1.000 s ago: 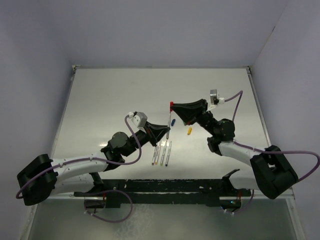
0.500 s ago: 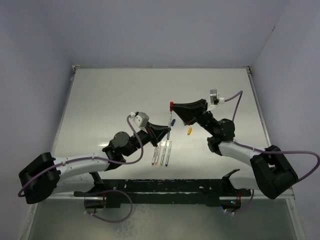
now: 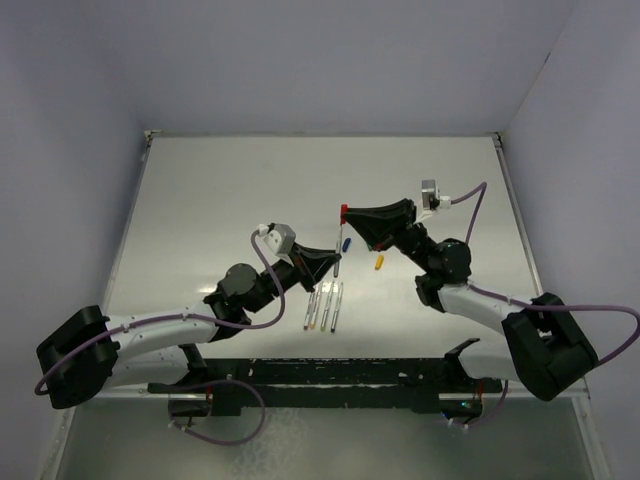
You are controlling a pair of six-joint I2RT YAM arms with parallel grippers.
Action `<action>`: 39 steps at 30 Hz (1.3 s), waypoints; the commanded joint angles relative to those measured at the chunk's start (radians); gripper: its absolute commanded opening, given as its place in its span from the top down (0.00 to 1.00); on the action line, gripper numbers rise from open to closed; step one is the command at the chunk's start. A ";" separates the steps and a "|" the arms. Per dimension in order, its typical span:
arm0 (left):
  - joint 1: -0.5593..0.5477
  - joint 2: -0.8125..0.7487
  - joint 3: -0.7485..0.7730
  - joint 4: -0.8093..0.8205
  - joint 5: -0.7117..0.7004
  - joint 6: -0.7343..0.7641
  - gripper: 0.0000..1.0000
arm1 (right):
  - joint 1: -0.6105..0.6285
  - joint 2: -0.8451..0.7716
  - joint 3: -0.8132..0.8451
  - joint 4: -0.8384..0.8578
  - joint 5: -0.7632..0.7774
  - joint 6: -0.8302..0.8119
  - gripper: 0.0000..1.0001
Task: Insert the pens into the pen caps
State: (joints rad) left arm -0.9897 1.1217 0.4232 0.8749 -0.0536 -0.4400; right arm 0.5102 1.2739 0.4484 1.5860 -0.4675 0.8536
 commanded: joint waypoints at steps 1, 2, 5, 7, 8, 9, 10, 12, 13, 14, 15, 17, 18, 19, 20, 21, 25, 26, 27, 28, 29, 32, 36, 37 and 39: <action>-0.003 -0.022 0.021 0.059 -0.007 0.025 1.00 | 0.005 -0.022 0.000 0.187 -0.013 0.019 1.00; -0.003 -0.021 0.022 0.058 -0.006 0.027 1.00 | 0.005 -0.020 0.001 0.186 -0.014 0.019 1.00; -0.004 -0.017 0.027 0.057 -0.004 0.029 1.00 | 0.006 -0.011 0.000 0.186 -0.014 0.019 1.00; -0.003 -0.012 0.030 0.058 -0.001 0.029 1.00 | 0.008 -0.006 0.000 0.187 -0.014 0.017 1.00; -0.004 -0.009 0.031 0.057 0.002 0.029 1.00 | 0.009 -0.004 0.000 0.187 -0.013 0.014 1.00; -0.004 -0.007 0.033 0.058 0.004 0.029 1.00 | 0.010 -0.003 0.000 0.187 -0.012 0.011 1.00; -0.003 -0.006 0.034 0.060 0.006 0.029 1.00 | 0.010 -0.002 0.001 0.187 -0.011 0.006 1.00; -0.004 -0.005 0.031 0.061 0.009 0.026 1.00 | 0.013 -0.001 0.006 0.186 -0.010 -0.001 1.00; -0.003 -0.006 0.031 0.061 0.009 0.026 1.00 | 0.013 0.000 0.009 0.187 -0.012 -0.002 1.00; -0.003 -0.006 0.031 0.062 0.010 0.026 1.00 | 0.013 0.003 0.014 0.187 -0.015 -0.001 1.00; -0.004 -0.007 0.031 0.062 0.011 0.026 1.00 | 0.013 0.006 0.019 0.187 -0.019 -0.001 1.00; -0.003 -0.007 0.031 0.061 0.014 0.024 1.00 | 0.014 0.014 0.026 0.187 -0.026 -0.002 1.00; -0.004 -0.010 0.031 0.062 0.015 0.024 1.00 | 0.014 0.016 0.027 0.187 -0.026 -0.001 1.00; -0.003 -0.010 0.029 0.062 0.016 0.022 1.00 | 0.014 0.017 0.029 0.187 -0.026 -0.001 1.00; -0.003 -0.011 0.026 0.062 0.015 0.022 1.00 | 0.016 0.018 0.029 0.187 -0.026 -0.003 1.00; -0.003 -0.014 0.024 0.062 0.013 0.021 1.00 | 0.016 0.018 0.028 0.187 -0.026 -0.004 1.00; -0.003 -0.026 0.021 0.061 0.011 0.021 1.00 | 0.016 0.017 0.024 0.187 -0.030 -0.012 1.00; -0.003 -0.029 0.021 0.061 0.011 0.021 1.00 | 0.016 0.018 0.025 0.187 -0.032 -0.013 1.00; -0.003 -0.028 0.020 0.062 0.013 0.021 1.00 | 0.016 0.019 0.026 0.187 -0.032 -0.016 1.00; -0.003 -0.028 0.021 0.061 0.014 0.021 1.00 | 0.016 0.020 0.027 0.187 -0.032 -0.018 1.00; -0.003 -0.028 0.021 0.061 0.017 0.021 1.00 | 0.016 0.022 0.030 0.187 -0.034 -0.023 1.00; -0.004 -0.025 0.019 0.060 0.024 0.016 1.00 | 0.016 0.030 0.046 0.187 -0.046 -0.030 1.00; -0.004 -0.018 0.014 0.058 0.031 0.010 1.00 | 0.016 0.039 0.065 0.187 -0.053 -0.030 1.00; -0.004 -0.016 0.010 0.059 0.031 0.007 1.00 | 0.016 0.039 0.067 0.187 -0.054 -0.030 1.00; -0.004 -0.015 0.001 0.064 0.027 0.000 1.00 | 0.016 0.033 0.069 0.187 -0.056 -0.031 1.00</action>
State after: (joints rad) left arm -0.9897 1.1198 0.4229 0.8722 -0.0467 -0.4271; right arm 0.5232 1.3174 0.4728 1.5982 -0.4957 0.8452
